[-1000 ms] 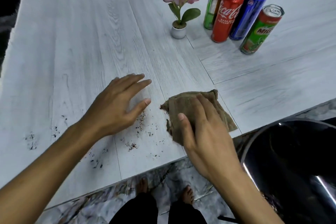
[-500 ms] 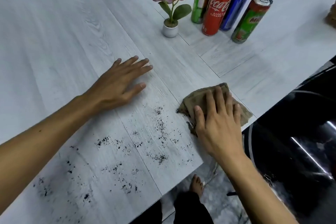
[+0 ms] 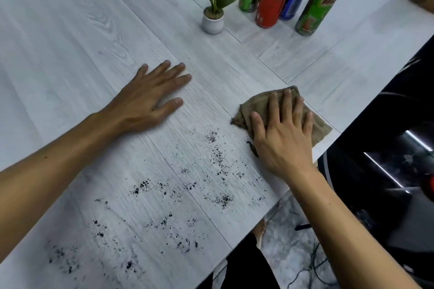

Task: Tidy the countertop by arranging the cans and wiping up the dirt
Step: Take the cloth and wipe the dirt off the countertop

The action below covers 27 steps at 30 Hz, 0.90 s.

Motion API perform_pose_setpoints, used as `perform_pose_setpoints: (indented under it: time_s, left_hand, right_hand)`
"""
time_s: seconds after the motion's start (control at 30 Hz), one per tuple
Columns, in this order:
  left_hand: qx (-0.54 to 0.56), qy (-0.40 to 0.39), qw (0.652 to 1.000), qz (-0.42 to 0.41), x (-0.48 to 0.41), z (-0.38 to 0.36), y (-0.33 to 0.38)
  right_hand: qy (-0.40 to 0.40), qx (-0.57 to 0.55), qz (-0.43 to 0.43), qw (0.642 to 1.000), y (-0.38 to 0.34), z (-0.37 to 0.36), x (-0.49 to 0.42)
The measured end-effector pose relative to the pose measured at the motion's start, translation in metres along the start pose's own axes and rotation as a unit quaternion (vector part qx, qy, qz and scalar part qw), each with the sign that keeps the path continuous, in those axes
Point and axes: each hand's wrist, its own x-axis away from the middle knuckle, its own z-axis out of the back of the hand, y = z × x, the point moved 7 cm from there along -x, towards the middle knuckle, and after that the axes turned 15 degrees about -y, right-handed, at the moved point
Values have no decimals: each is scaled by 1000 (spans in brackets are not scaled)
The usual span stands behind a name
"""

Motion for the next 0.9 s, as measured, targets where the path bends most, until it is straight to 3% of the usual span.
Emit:
perform_pose_setpoints:
  time_s: [0.33, 0.9]
  left_hand:
    - [7, 6, 1000, -1, -2, -1, -5]
    - [27, 20, 999, -8, 1, 0, -6]
  right_hand:
    - [17, -13, 17, 1000, -12, -3, -17]
    - [-5, -2, 141, 990, -76, -17, 0]
